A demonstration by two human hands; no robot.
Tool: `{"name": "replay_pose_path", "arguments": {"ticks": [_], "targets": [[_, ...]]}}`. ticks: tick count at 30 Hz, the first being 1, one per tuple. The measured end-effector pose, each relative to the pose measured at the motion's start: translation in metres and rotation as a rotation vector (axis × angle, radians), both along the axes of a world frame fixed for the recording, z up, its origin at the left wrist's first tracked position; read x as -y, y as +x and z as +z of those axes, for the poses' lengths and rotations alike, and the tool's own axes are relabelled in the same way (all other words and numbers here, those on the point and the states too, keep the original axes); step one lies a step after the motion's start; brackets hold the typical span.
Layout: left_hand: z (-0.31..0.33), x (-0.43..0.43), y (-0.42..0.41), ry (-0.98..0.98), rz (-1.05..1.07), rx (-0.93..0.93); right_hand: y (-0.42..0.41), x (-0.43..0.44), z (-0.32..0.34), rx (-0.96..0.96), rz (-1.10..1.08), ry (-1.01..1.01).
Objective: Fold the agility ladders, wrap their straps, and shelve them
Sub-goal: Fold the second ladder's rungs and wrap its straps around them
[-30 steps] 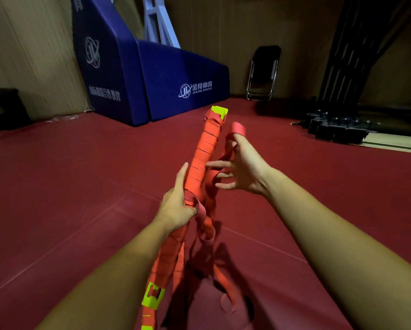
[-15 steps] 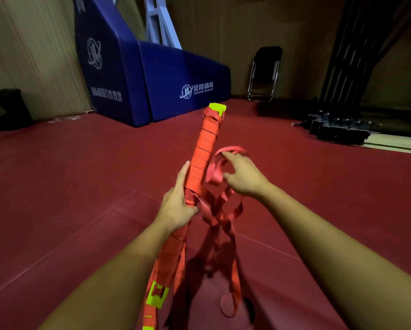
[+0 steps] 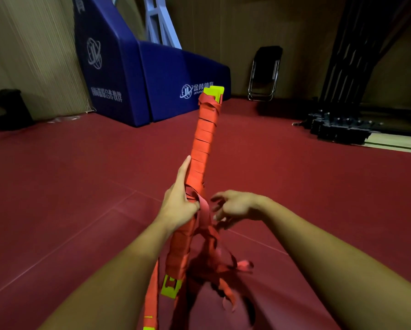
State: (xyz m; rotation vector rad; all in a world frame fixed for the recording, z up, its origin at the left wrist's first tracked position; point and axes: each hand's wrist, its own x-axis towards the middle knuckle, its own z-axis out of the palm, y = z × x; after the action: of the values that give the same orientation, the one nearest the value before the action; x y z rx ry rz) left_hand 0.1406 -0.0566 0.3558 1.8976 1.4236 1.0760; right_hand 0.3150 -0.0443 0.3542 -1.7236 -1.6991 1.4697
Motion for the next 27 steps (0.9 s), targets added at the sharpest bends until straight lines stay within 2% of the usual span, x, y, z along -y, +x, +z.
{"name": "replay_pose_path", "arguments": {"ticks": [5,12,16,22,27], "targets": [[0.002,0.001,0.002,0.007,0.001,-0.001,-0.011,0.002,-0.018,0.005,0.063,-0.056],[0.003,0.002,0.005,0.01,-0.002,0.003,-0.012,-0.01,-0.046,0.099,-0.001,0.053],[0.003,0.001,0.005,-0.002,-0.003,0.01,-0.013,-0.006,-0.06,0.022,0.013,-0.064],[-0.001,-0.002,0.005,0.003,-0.001,0.005,-0.016,-0.011,-0.08,0.099,0.027,-0.09],[-0.005,-0.009,0.004,0.004,0.014,-0.016,-0.019,-0.016,-0.09,-0.071,-0.081,-0.188]]}}
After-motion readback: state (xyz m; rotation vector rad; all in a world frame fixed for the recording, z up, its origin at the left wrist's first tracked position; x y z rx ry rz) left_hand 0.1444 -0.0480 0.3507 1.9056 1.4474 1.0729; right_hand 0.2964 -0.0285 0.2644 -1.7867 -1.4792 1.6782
